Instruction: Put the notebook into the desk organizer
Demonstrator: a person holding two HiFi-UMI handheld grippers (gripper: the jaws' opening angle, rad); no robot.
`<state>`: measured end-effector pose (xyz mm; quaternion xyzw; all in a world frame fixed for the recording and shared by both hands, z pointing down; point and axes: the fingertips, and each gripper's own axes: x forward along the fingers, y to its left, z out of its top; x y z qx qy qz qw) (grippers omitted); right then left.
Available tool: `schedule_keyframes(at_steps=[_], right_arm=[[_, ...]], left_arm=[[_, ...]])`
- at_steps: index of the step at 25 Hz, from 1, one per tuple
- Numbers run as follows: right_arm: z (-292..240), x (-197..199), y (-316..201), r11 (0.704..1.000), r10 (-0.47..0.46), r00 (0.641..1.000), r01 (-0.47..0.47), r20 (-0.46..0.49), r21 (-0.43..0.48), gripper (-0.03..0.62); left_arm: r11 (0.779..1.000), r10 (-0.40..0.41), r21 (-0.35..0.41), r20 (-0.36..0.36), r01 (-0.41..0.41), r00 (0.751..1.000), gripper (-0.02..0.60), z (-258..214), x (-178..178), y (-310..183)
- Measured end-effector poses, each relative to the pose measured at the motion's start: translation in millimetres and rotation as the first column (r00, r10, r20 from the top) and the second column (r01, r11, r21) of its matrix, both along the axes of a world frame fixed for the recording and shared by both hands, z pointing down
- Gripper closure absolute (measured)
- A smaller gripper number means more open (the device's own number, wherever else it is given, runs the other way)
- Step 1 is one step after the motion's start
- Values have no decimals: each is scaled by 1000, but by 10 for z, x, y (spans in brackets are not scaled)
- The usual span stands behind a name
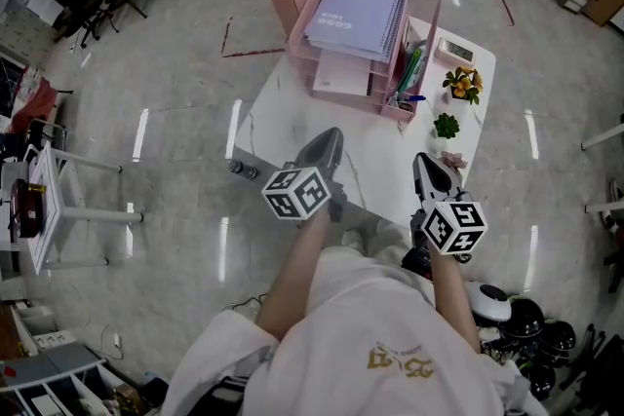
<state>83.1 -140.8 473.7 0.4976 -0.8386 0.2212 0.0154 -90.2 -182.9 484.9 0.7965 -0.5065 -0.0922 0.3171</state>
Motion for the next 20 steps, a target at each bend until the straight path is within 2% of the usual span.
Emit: schedule_keyframes(at_steps=[20], right_arm=[[95,-62,-35,1000,-18,1000,19,2,-18,582]], left_arm=[[1000,-8,-20,4,8,1000,563,99,-24,-33]])
